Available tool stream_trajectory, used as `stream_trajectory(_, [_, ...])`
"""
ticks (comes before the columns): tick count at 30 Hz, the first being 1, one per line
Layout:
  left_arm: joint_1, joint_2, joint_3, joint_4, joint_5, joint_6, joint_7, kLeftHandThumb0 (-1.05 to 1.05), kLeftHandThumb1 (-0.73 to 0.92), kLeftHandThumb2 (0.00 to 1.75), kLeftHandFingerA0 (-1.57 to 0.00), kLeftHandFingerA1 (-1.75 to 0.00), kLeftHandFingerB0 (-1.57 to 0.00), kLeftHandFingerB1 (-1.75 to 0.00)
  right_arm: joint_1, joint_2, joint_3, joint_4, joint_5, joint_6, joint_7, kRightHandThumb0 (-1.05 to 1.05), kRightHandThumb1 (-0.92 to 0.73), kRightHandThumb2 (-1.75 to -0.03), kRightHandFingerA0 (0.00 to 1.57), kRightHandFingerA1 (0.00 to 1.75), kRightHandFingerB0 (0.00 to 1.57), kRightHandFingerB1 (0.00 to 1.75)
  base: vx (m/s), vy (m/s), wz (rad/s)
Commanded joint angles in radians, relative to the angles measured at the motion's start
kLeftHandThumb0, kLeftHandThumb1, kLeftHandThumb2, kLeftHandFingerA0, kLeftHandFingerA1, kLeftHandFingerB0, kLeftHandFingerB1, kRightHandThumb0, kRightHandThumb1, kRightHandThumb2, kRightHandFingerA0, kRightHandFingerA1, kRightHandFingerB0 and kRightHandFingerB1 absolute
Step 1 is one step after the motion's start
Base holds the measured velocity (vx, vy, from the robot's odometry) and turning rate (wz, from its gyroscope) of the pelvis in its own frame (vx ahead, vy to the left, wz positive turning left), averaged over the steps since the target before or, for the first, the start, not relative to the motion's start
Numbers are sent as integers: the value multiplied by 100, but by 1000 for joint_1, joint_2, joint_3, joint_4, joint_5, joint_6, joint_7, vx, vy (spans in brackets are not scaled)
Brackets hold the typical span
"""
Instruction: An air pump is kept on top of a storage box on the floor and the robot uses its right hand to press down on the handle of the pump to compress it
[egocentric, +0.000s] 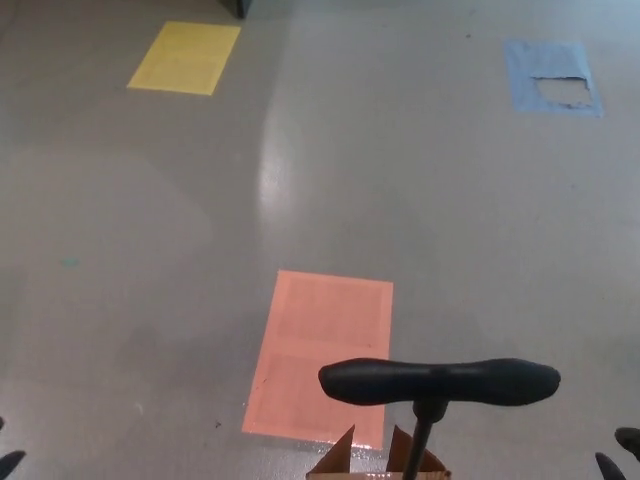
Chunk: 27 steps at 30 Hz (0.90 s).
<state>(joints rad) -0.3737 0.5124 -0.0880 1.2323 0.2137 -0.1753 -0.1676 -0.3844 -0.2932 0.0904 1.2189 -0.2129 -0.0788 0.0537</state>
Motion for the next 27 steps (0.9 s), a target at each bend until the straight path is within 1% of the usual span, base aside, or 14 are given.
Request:
stream_trajectory(1, [3,17,-6,41,14,-64,-35,-60,74,62,-27,-31,-24,-29,22,-24,-65,-2,36,-86,-113,-75,-77,-103,5,30,5,22,0,0,0])
stream_trajectory(3, [-7,20,-13,44,21,-66,-40,-61,75,63,-26,-31,-24,-29,34,-32,-109,-34,53,-132,-188,-67,-72,-103,2,40,4,32,0,0,0])
stream_trajectory(6, [-2,16,-22,48,29,-69,-35,-61,74,63,-26,-31,-24,-29,65,-42,-161,-95,64,-188,-256,-67,-72,-104,3,37,2,31,0,0,0])
stream_trajectory(9, [12,22,-14,49,17,-72,-42,-59,75,63,-25,-31,-23,-28,121,-50,-217,-247,72,-265,-304,-66,-71,-104,9,47,0,37,0,0,0])
stream_trajectory(12, [15,23,-8,50,11,-74,-43,-60,74,63,-25,-31,-24,-29,146,-46,-263,-329,93,-282,-296,-76,-74,-106,11,48,0,32,0,0,0])
stream_trajectory(13, [11,20,-9,51,12,-69,-40,-60,74,63,-26,-31,-24,-28,166,-42,-303,-414,124,-294,-277,-74,-73,-109,5,47,0,32,0,0,0])
stream_trajectory(14, [8,19,-10,53,14,-67,-37,-60,74,63,-27,-31,-24,-29,196,-40,-327,-527,124,-288,-278,-84,-79,-114,2,51,9,31,0,0,0])
stream_trajectory(16, [6,18,-10,55,15,-68,-35,-60,74,63,-27,-31,-24,-29,230,-38,-341,-650,104,-270,-289,-84,-79,-114,2,51,9,31,0,0,0])
stream_trajectory(19, [4,20,-14,52,18,-70,-36,-61,74,63,-26,-31,-24,-29,272,7,-414,-861,194,-280,-258,-79,-73,-108,4,38,7,31,0,0,0])
stream_trajectory(20, [4,19,-12,51,17,-68,-35,-60,74,63,-26,-31,-24,-28,304,14,-428,-1009,165,-217,-278,-81,-80,-116,0,21,12,22,0,0,0])
stream_trajectory(22, [6,18,-9,51,13,-71,-35,-60,74,63,-26,-31,-24,-28,325,30,-448,-1125,163,-198,-290,-79,-78,-114,0,28,13,26,0,0,0])
stream_trajectory(23, [6,17,-9,52,14,-71,-34,-60,74,63,-26,-31,-23,-28,335,35,-461,-1182,176,-192,-284,-72,-75,-115,0,39,2,27,0,0,0])
stream_trajectory(26, [7,19,-10,51,14,-71,-33,-60,74,63,-26,-31,-24,-28,349,42,-483,-1294,216,-183,-262,-72,-75,-114,1,35,1,27,0,0,0])
stream_trajectory(27, [6,20,-12,52,16,-68,-35,-61,75,63,-25,-31,-23,-28,361,36,-501,-1389,186,-132,-264,-76,-80,-117,0,24,9,24,0,0,0])
